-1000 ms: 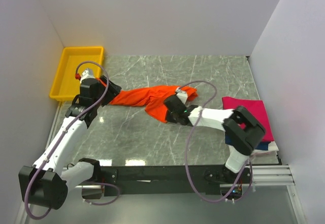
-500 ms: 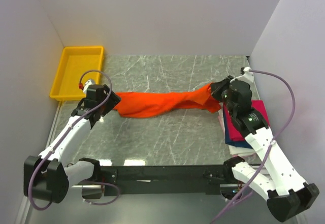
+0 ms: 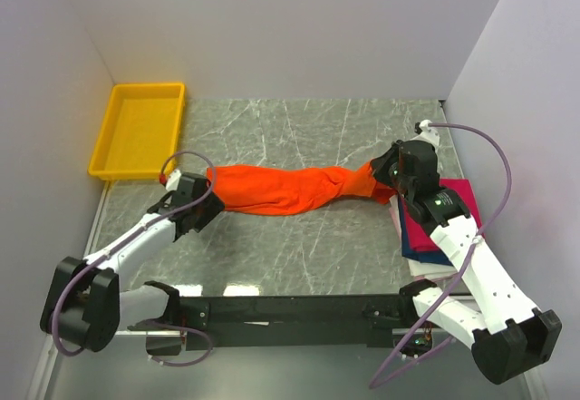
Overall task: Fold and stack the t-shirts
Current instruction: Move the tshirt to the center of the board, then flatten the tshirt out
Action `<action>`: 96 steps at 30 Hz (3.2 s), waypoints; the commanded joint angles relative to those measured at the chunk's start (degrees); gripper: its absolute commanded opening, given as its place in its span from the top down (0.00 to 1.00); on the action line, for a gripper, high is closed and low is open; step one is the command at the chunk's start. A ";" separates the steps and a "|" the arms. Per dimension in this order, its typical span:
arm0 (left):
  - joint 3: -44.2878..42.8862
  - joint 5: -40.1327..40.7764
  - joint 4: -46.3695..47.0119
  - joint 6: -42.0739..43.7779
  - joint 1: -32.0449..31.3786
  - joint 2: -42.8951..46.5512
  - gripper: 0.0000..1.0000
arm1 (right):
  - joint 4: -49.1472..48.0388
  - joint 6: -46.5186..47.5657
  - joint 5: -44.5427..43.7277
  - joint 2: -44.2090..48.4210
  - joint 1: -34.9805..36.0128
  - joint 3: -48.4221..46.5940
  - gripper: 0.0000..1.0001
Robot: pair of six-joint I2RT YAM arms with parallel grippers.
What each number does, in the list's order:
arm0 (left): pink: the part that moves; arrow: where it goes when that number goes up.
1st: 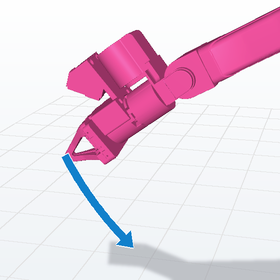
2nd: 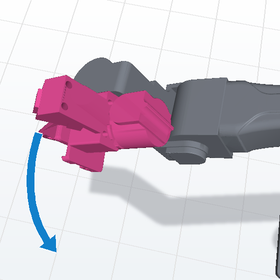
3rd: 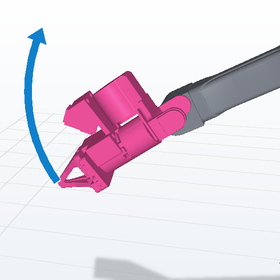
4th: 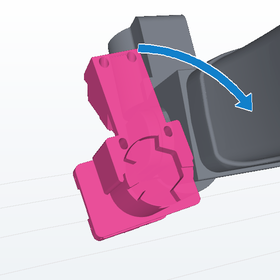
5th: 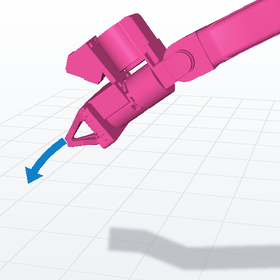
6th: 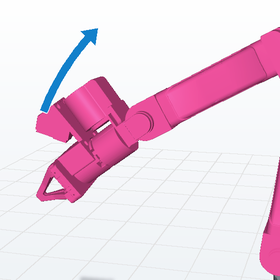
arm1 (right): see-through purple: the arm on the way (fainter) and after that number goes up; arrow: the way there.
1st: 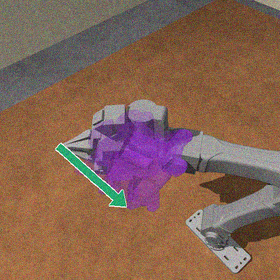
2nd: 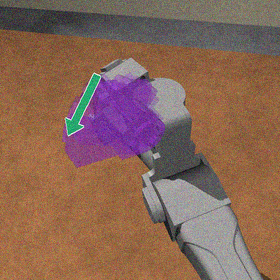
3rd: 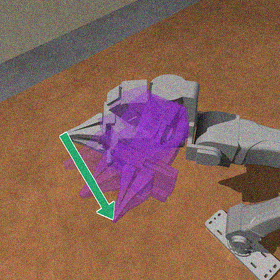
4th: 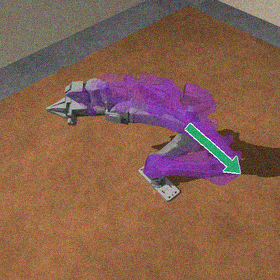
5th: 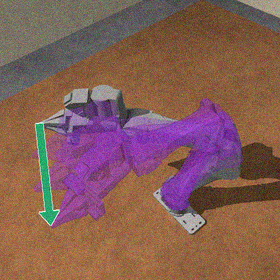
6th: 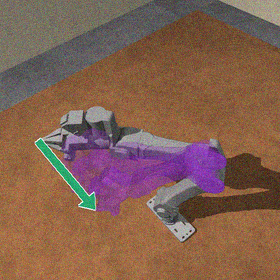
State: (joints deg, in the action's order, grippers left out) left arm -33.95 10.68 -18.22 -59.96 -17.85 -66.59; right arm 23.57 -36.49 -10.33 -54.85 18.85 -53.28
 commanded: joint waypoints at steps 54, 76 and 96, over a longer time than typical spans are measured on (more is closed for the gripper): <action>0.10 -8.65 -10.00 8.38 7.12 10.34 0.66 | 0.25 4.59 9.80 4.31 -11.47 4.58 1.00; 8.21 -8.30 4.42 2.13 4.93 -0.29 0.63 | -2.13 3.18 12.61 2.47 -11.56 5.73 1.00; -16.49 -8.91 -19.66 8.28 6.33 17.19 0.95 | 4.02 2.83 12.88 7.30 -13.22 -4.81 1.00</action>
State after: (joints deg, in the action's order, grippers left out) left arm -47.42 2.39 -33.12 -53.76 -12.10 -51.18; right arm 27.14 -33.47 2.07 -49.76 6.31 -54.00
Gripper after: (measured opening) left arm 0.034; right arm 0.008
